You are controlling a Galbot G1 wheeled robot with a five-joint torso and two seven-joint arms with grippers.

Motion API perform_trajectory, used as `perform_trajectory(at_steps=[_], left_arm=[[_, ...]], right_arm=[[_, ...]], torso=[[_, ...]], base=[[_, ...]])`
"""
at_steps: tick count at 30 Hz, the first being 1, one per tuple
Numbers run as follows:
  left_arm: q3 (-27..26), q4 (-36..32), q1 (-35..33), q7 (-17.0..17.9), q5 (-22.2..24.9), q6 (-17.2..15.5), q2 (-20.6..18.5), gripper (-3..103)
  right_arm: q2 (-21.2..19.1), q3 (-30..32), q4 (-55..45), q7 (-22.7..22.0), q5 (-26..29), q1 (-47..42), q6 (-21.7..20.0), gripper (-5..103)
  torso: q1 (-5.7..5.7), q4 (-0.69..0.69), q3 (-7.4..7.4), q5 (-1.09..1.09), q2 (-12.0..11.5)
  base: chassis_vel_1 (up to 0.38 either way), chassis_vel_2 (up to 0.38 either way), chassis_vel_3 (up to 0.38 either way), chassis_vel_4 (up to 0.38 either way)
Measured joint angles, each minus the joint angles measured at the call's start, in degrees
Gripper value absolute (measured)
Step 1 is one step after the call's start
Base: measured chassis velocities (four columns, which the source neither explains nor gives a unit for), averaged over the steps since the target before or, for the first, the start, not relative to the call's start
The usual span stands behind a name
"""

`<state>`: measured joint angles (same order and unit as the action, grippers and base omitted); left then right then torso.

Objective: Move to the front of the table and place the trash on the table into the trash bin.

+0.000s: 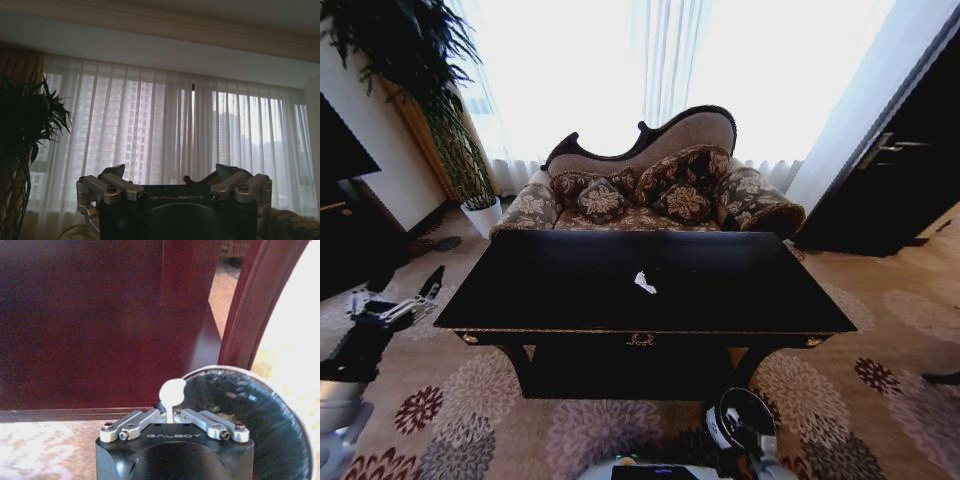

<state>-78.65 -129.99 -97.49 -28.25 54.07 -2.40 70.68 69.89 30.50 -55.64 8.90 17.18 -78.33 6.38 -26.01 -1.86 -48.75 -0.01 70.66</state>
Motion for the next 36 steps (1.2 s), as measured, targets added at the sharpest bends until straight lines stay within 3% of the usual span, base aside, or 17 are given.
perform_trajectory(at_steps=[7, 20, 24, 26, 30, 32, 35, 36], left_arm=[[1.44, -0.11, -0.3, -0.01, -1.68, 0.0, 1.21, 100], [3.64, 0.28, -1.55, -0.11, -4.72, 0.48, 2.29, 100], [3.9, -0.16, -2.24, -0.08, -5.29, 0.4, 2.42, 100], [4.08, -0.33, -2.37, -0.08, -5.52, 0.4, 2.59, 100], [5.2, -1.54, -2.52, -0.09, -6.7, 0.42, 3.9, 100], [5.42, -1.83, -2.7, -0.09, -6.95, 0.44, 4.21, 100], [6.02, -2.69, -3.62, -0.13, -8.0, 0.9, 5.09, 100], [6.02, -2.69, -3.62, -0.13, -8.0, 0.9, 5.09, 100]], right_arm=[[-3.06, -1.2, 4.49, -0.94, -7.13, 3.15, 2.63, 1], [-5.08, -5.07, 6.92, -3.29, -4.52, 7.5, 1.4, -2], [-5.44, -5.34, 7.78, -2.44, -4.55, 8.66, 1.07, 19], [-5.45, -5.35, 7.78, -2.32, -4.54, 8.72, 1.02, 19], [-5.22, -5.4, 6.62, -1.97, -4.31, 8.4, 0.72, 41], [-5.14, -5.4, 6.42, -1.89, -4.3, 8.29, 0.72, 41], [-4.81, -5.34, 5.93, -1.77, -3.93, 8.14, 0.72, 57], [-4.81, -5.34, 5.93, -1.77, -3.93, 8.14, 0.72, 57]], torso=[[0.0, 0.0, 0.0, 0.0, 0.0], [0.0, 0.0, 0.0, 0.0, 0.0], [0.0, 0.0, 0.0, 0.0, 0.0], [0.0, 0.0, 0.0, 0.0, 0.0], [0.0, 0.0, 0.0, 0.0, 0.0], [0.0, 0.0, 0.0, 0.0, 0.0], [0.0, 0.0, 0.0, 0.0, 0.0], [0.0, 0.0, 0.0, 0.0, 0.0]], base=[[0.0, 0.0, 0.0, 0.0], [0.0, 0.0, 0.0, 0.0], [0.0, 0.0, 0.0, 0.0], [0.0, 0.0, 0.0, 0.0], [0.0, 0.0, 0.0, 0.0], [0.0, 0.0, 0.0, 0.0], [0.0, 0.0, 0.0, 0.0], [0.0, 0.0, 0.0, 0.0]])
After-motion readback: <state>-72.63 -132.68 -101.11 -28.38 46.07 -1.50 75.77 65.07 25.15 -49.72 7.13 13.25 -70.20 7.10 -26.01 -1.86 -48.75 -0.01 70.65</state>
